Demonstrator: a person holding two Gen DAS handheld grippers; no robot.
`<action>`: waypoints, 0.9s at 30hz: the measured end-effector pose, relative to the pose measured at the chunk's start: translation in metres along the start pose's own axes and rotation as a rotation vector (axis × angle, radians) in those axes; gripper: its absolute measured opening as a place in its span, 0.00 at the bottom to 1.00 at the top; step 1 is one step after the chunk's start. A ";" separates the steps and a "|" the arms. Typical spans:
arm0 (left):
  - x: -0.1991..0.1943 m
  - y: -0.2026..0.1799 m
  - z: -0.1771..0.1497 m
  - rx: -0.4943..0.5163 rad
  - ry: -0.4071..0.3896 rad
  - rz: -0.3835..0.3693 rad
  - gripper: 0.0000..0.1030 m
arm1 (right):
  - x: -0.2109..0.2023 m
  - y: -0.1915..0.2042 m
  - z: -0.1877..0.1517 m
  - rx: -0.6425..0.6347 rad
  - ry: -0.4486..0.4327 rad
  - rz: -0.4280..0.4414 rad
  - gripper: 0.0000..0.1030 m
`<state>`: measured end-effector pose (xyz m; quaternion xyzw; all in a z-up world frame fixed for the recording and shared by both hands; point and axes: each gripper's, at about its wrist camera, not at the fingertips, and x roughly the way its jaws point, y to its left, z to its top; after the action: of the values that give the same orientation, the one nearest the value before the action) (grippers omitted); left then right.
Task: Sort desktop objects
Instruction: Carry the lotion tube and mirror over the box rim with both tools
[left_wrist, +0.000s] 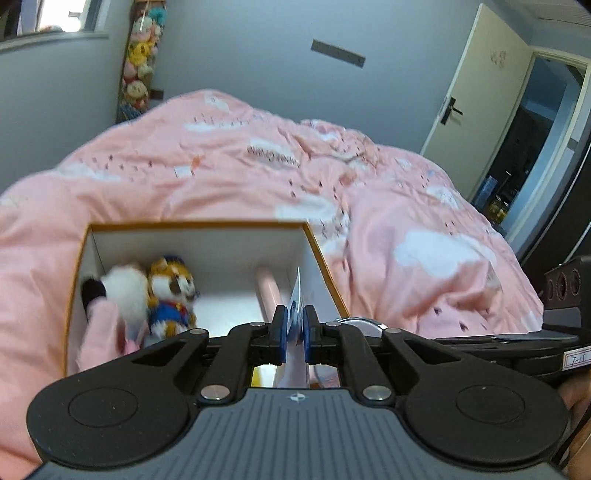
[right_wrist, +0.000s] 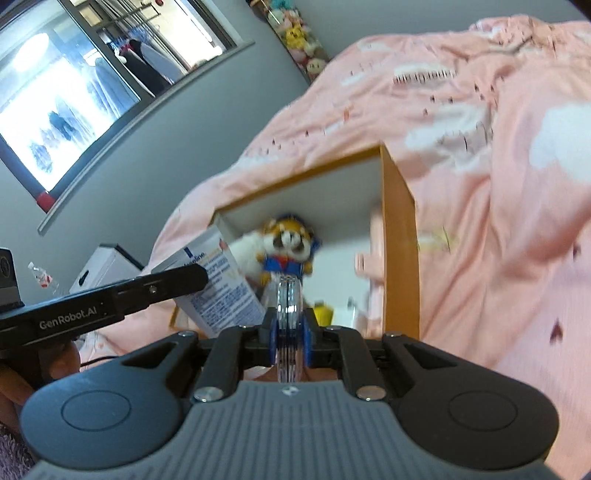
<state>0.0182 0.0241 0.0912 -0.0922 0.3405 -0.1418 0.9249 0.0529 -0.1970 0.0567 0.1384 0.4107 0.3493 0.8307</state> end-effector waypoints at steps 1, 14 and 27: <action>0.001 0.001 0.004 0.002 -0.012 0.011 0.09 | 0.001 0.000 0.005 -0.003 -0.009 -0.004 0.14; 0.054 0.040 0.026 -0.050 -0.041 0.161 0.08 | 0.071 -0.013 0.063 -0.042 0.010 -0.124 0.14; 0.081 0.061 0.032 -0.096 -0.009 0.254 0.08 | 0.164 -0.001 0.041 -0.044 0.063 -0.276 0.14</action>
<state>0.1100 0.0580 0.0499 -0.0929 0.3518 -0.0065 0.9314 0.1541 -0.0821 -0.0142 0.0512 0.4438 0.2448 0.8605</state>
